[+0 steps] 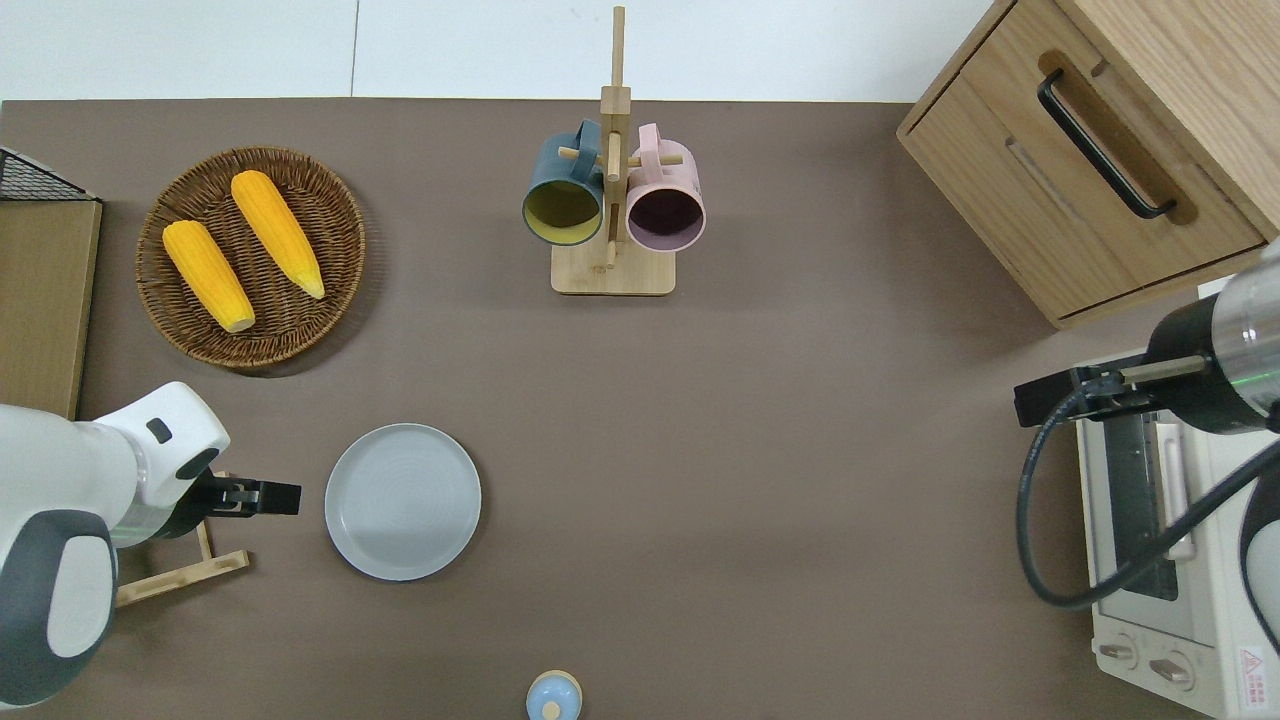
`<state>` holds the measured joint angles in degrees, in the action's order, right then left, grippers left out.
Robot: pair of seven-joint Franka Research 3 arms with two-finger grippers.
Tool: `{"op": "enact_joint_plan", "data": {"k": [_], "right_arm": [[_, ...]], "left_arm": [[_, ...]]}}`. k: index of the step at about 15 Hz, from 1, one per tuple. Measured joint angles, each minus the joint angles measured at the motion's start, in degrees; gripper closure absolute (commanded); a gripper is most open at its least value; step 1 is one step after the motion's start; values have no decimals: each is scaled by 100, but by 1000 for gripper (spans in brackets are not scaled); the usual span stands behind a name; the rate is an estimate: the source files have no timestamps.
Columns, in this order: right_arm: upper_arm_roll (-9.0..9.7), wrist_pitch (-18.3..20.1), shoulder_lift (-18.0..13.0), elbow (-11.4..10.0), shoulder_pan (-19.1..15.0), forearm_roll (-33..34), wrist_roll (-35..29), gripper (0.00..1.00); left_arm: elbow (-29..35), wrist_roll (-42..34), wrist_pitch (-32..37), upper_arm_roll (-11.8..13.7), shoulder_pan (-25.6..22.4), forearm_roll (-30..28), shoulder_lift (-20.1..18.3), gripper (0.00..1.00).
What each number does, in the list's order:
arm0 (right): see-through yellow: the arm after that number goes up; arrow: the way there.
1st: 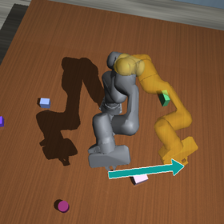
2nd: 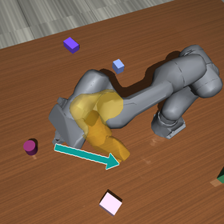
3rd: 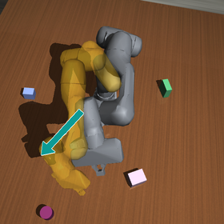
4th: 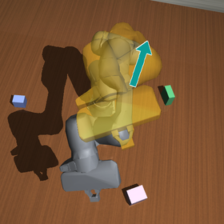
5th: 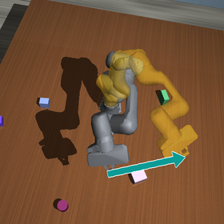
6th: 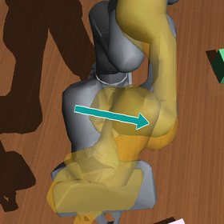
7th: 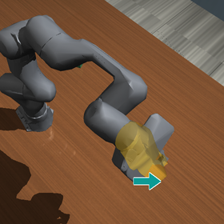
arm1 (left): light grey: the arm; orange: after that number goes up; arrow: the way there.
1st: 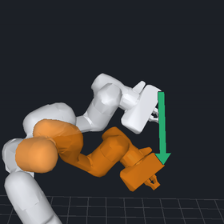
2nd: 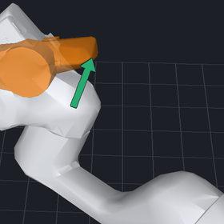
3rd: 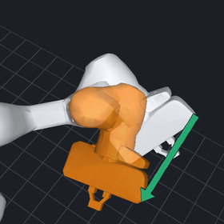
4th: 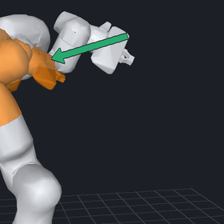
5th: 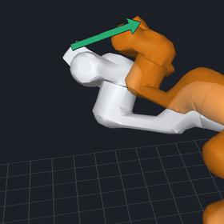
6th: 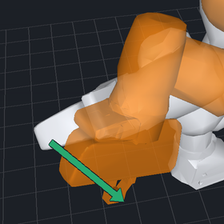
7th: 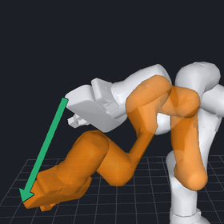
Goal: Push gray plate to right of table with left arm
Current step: 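Lower the left gripper against the gray plate's rim nearest it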
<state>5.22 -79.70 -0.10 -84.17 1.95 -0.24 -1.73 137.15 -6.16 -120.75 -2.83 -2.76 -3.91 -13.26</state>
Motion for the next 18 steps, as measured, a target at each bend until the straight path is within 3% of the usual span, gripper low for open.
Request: {"op": "enact_joint_plan", "data": {"k": [5, 11, 18], "right_arm": [[0, 0, 0, 0, 0, 0, 0, 17], [0, 0, 0, 0, 0, 0, 0, 17], [0, 0, 0, 0, 0, 0, 0, 17]], "left_arm": [[762, 378, -957, -10, 235, -104, -15, 7], [1131, 541, -1503, -21, 318, -106, 4, 9], [1259, 577, -1994, -21, 318, -107, 324, 23]]}}
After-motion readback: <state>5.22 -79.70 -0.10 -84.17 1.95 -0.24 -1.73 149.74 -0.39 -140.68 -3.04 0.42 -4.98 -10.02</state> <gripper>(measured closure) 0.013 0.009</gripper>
